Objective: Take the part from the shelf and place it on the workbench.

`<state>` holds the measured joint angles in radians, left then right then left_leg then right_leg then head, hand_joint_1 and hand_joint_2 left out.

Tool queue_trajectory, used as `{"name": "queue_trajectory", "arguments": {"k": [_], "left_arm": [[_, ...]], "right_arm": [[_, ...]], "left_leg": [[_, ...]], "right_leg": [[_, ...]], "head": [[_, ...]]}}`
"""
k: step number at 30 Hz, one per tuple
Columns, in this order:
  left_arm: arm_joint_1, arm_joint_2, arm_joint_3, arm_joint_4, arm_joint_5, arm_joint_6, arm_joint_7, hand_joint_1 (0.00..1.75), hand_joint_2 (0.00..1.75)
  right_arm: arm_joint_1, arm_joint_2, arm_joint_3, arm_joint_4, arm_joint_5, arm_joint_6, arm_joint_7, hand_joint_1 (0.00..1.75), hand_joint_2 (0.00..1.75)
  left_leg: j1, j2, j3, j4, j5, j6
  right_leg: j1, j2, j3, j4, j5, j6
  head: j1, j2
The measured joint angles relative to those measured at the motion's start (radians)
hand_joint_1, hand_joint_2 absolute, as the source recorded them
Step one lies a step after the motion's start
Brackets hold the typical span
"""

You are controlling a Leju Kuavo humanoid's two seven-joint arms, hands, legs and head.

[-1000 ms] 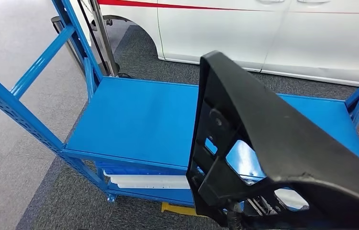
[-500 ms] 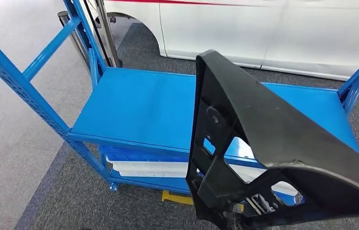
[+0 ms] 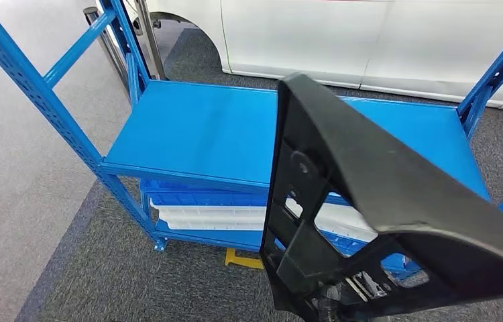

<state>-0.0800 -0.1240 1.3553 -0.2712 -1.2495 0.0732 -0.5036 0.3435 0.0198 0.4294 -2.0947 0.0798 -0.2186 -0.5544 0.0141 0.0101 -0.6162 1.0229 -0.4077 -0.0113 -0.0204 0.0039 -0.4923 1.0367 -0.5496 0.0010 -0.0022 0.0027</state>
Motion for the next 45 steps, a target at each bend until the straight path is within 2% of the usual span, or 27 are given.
{"name": "queue_trajectory", "arguments": {"k": [2, 5, 6, 7, 9, 11, 13, 14, 16, 17, 19, 21, 22, 23, 24, 26, 28, 29, 31, 33, 34, 36, 38, 40, 42, 44, 45], "left_arm": [[0.002, 0.000, -0.001, 0.000, 0.000, 0.000, 0.000, 0.00, 0.00], [0.003, 0.000, -0.002, 0.000, 0.000, 0.000, 0.000, 0.00, 0.00], [0.003, 0.000, -0.002, 0.000, 0.000, 0.000, 0.000, 0.00, 0.00], [0.003, 0.000, -0.002, 0.000, 0.000, 0.000, 0.000, 0.00, 0.00], [0.003, 0.000, -0.003, 0.000, 0.000, 0.000, 0.000, 0.00, 0.00], [0.001, 0.002, -0.003, 0.000, 0.000, 0.000, 0.000, 0.00, 0.00], [-0.003, 0.004, -0.003, 0.000, 0.000, 0.000, 0.000, 0.00, 0.00], [-0.004, 0.005, -0.003, 0.000, 0.000, 0.000, 0.000, 0.00, 0.00], [-0.004, 0.005, -0.003, 0.000, 0.000, 0.000, 0.001, 0.00, 0.00], [-0.003, 0.005, -0.003, 0.000, 0.000, 0.000, 0.002, 0.00, 0.00], [-0.002, 0.004, -0.003, 0.000, 0.000, -0.001, 0.003, 0.00, 0.00], [-0.002, 0.004, -0.003, 0.000, -0.001, -0.003, 0.004, 0.00, 0.00], [-0.002, 0.004, -0.003, 0.000, -0.001, -0.004, 0.004, 0.00, 0.00], [-0.002, 0.004, -0.003, 0.000, -0.002, -0.005, 0.004, 0.00, 0.00], [-0.001, 0.004, -0.003, 0.000, -0.003, -0.006, 0.004, 0.00, 0.00], [0.000, 0.003, -0.004, 0.001, -0.002, -0.013, 0.001, 0.00, 0.00], [0.003, 0.002, -0.004, 0.000, 0.002, -0.021, -0.002, 0.00, 0.00], [0.005, 0.002, -0.003, 0.000, 0.004, -0.024, -0.002, 0.00, 0.00], [0.006, 0.002, -0.003, 0.000, 0.009, -0.023, 0.000, 0.00, 0.00], [0.006, 0.002, -0.003, 0.000, 0.014, -0.022, 0.005, 0.00, 0.00], [0.007, 0.002, -0.003, 0.001, 0.015, -0.021, 0.008, 0.00, 0.00], [0.009, 0.002, -0.003, 0.001, 0.017, -0.021, 0.015, 0.00, 0.00], [0.011, 0.002, -0.003, 0.001, 0.020, -0.021, 0.022, 0.00, 0.00], [0.012, 0.002, -0.003, 0.000, 0.022, -0.021, 0.027, 0.00, 0.00], [0.012, 0.004, -0.003, 0.001, 0.022, -0.019, 0.032, 0.00, 0.00], [0.014, 0.006, -0.003, 0.002, 0.022, -0.017, 0.036, 0.00, 0.00], [0.015, 0.006, -0.003, 0.002, 0.023, -0.017, 0.037, 0.00, 0.00]], "right_arm": [[0.000, 0.000, 0.000, 0.000, 0.000, 0.000, 0.000, 1.75, 1.75], [0.000, 0.001, -0.001, 0.000, 0.000, 0.000, -0.001, 1.75, 1.75], [0.000, 0.001, -0.001, 0.000, 0.000, 0.000, -0.001, 1.75, 1.75], [0.000, 0.001, -0.001, 0.000, 0.000, 0.000, -0.001, 1.75, 1.75], [0.000, 0.001, -0.001, 0.000, 0.000, 0.000, -0.001, 1.75, 1.75], [0.000, 0.001, -0.001, 0.000, 0.001, 0.000, -0.001, 1.75, 1.75], [0.001, 0.001, -0.001, 0.000, 0.005, 0.000, -0.001, 1.75, 1.75], [0.001, 0.001, -0.001, 0.000, 0.010, 0.000, -0.001, 1.75, 1.75], [0.002, 0.001, -0.001, 0.000, 0.022, -0.001, -0.004, 1.75, 1.75], [0.003, 0.001, -0.001, 0.000, 0.029, -0.001, -0.006, 1.75, 1.75], [0.006, 0.000, -0.001, 0.000, 0.040, -0.002, -0.011, 1.75, 1.75], [0.009, 0.000, -0.001, 0.000, 0.043, -0.001, -0.012, 1.75, 1.75], [0.010, -0.001, -0.001, 0.000, 0.041, 0.000, -0.013, 1.75, 1.75], [0.012, -0.001, -0.001, 0.000, 0.038, 0.001, -0.013, 1.75, 1.75], [0.013, -0.001, -0.001, 0.000, 0.034, 0.002, -0.014, 1.75, 1.75], [0.014, -0.002, -0.001, 0.000, 0.016, 0.013, -0.015, 1.75, 1.75], [0.015, -0.002, -0.002, -0.001, -0.016, 0.034, -0.020, 1.75, 1.75], [0.016, -0.002, -0.003, -0.001, -0.031, 0.044, -0.024, 1.75, 1.75], [0.026, -0.003, -0.007, -0.002, -0.051, 0.054, -0.032, 1.75, 1.75], [0.046, -0.003, -0.012, -0.004, -0.058, 0.054, -0.040, 1.75, 1.75], [0.057, -0.003, -0.014, -0.006, -0.060, 0.052, -0.045, 1.75, 1.75], [0.076, -0.004, -0.020, -0.008, -0.066, 0.047, -0.050, 1.75, 1.75], [0.094, -0.004, -0.030, -0.009, -0.075, 0.041, -0.052, 1.75, 1.75], [0.108, -0.004, -0.040, -0.009, -0.081, 0.039, -0.052, 1.75, 1.75], [0.118, -0.004, -0.051, -0.009, -0.082, 0.037, -0.052, 1.75, 1.75], [0.128, -0.003, -0.063, -0.009, -0.082, 0.035, -0.051, 1.75, 1.75], [0.134, -0.001, -0.069, -0.009, -0.082, 0.034, -0.051, 1.75, 1.75]], "left_leg": [[0.004, -0.001, -0.011, 0.015, -0.019, -0.012], [0.007, -0.002, -0.053, 0.149, -0.155, -0.021], [0.008, -0.002, -0.064, 0.209, -0.190, -0.022], [0.007, -0.002, -0.066, 0.256, -0.204, -0.021], [0.005, -0.003, -0.027, 0.261, -0.167, -0.012], [-0.003, -0.003, 0.077, 0.140, -0.127, 0.008], [-0.013, -0.004, 0.175, -0.005, -0.139, 0.023], [-0.017, -0.004, 0.198, -0.046, -0.149, 0.028], [-0.019, -0.004, 0.195, -0.068, -0.136, 0.033], [-0.017, -0.002, 0.188, -0.074, -0.122, 0.039], [-0.012, 0.004, 0.165, -0.083, -0.092, 0.050], [-0.013, 0.007, 0.131, -0.078, -0.068, 0.055], [-0.013, 0.008, 0.112, -0.073, -0.059, 0.054], [-0.012, 0.008, 0.094, -0.068, -0.050, 0.051], [-0.011, 0.011, 0.075, -0.060, -0.042, 0.048], [-0.009, 0.017, 0.043, -0.040, -0.031, 0.040], [-0.011, 0.026, 0.023, -0.016, -0.027, 0.031], [-0.013, 0.033, 0.019, -0.008, -0.025, 0.026], [-0.012, 0.049, 0.018, -0.002, -0.021, 0.014], [-0.007, 0.042, 0.007, 0.023, -0.046, 0.001], [-0.005, 0.030, -0.007, 0.061, -0.080, -0.005], [-0.003, 0.008, -0.050, 0.186, -0.164, -0.011], [-0.003, 0.001, -0.069, 0.269, -0.196, -0.009], [-0.006, -0.008, -0.021, 0.209, -0.153, 0.005], [-0.012, -0.047, 0.063, 0.069, -0.101, 0.033], [-0.017, -0.080, 0.108, -0.014, -0.085, 0.049], [-0.018, -0.079, 0.114, -0.025, -0.085, 0.050]], "right_leg": [[-0.001, -0.003, -0.017, -0.002, 0.017, -0.022], [0.002, -0.007, -0.056, -0.003, 0.050, -0.042], [0.005, -0.007, -0.072, -0.002, 0.062, -0.044], [0.008, -0.007, -0.088, -0.001, 0.074, -0.045], [0.015, -0.007, -0.120, 0.002, 0.097, -0.045], [0.021, -0.007, -0.143, 0.003, 0.118, -0.043], [0.023, -0.009, -0.153, 0.003, 0.137, -0.035], [0.022, -0.011, -0.155, 0.001, 0.147, -0.030], [0.018, -0.012, -0.157, -0.005, 0.165, -0.017], [0.016, -0.011, -0.162, -0.001, 0.158, -0.011], [0.015, -0.007, -0.180, 0.053, 0.085, -0.002], [0.011, -0.006, -0.205, 0.171, -0.017, 0.005], [0.009, -0.006, -0.210, 0.226, -0.038, 0.009], [0.007, -0.006, -0.205, 0.259, -0.035, 0.013], [0.005, -0.007, -0.184, 0.260, -0.008, 0.016], [0.001, -0.024, -0.099, 0.171, 0.036, 0.020], [0.006, -0.057, -0.009, 0.043, 0.013, 0.013], [0.010, -0.068, 0.014, 0.004, -0.008, 0.005], [0.013, -0.058, 0.016, -0.015, -0.014, -0.018], [0.013, -0.043, 0.005, -0.017, 0.001, -0.036], [0.012, -0.036, -0.003, -0.018, 0.009, -0.043], [0.015, -0.017, -0.021, -0.016, 0.023, -0.050], [0.019, 0.004, -0.037, -0.013, 0.034, -0.052], [0.026, 0.027, -0.046, -0.011, 0.042, -0.051], [0.028, 0.048, -0.051, -0.011, 0.048, -0.050], [0.022, 0.067, -0.057, -0.012, 0.056, -0.041], [0.019, 0.076, -0.060, -0.014, 0.060, -0.034]], "head": [[0.000, 0.000], [0.000, 0.000], [0.000, 0.000], [0.000, 0.000], [0.000, 0.000], [0.000, 0.000], [0.000, 0.000], [0.000, 0.000], [0.001, 0.000], [0.001, 0.000], [0.001, 0.000], [0.001, 0.000], [0.001, 0.000], [0.001, 0.000], [0.001, 0.000], [0.001, 0.000], [0.001, 0.000], [0.001, 0.000], [0.001, 0.000], [0.001, 0.000], [0.001, 0.000], [0.001, 0.000], [0.001, 0.000], [0.001, 0.000], [0.001, 0.000], [0.001, 0.000], [0.001, 0.000]]}}
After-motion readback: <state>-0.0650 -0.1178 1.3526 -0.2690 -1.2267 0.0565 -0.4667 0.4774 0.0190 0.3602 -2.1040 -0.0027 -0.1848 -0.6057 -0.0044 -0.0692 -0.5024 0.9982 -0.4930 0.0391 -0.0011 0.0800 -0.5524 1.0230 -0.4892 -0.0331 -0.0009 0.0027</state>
